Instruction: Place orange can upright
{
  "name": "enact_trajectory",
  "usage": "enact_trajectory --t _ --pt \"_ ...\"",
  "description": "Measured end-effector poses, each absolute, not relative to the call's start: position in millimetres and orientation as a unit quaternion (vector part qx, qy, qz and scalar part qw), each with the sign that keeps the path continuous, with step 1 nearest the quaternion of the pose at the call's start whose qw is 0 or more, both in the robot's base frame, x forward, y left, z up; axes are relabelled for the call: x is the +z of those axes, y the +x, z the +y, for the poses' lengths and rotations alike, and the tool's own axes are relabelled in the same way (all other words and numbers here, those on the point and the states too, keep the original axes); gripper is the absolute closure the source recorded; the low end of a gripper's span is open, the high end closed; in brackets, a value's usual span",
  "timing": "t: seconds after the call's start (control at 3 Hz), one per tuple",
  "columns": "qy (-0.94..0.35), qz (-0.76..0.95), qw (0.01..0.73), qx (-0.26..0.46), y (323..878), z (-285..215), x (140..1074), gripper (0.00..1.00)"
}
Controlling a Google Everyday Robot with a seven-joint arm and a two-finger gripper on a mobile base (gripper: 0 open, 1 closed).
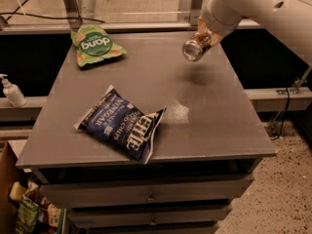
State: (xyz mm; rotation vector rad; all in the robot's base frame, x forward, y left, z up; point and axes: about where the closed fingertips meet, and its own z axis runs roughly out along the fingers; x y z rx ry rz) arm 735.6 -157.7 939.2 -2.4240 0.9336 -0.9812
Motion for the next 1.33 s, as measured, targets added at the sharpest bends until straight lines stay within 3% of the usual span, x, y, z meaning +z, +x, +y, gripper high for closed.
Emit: enact_trajectory --t 1.33 --pt "-0.951 0.206 0.109 -0.204 718.9 -176.2 897.3 1.00"
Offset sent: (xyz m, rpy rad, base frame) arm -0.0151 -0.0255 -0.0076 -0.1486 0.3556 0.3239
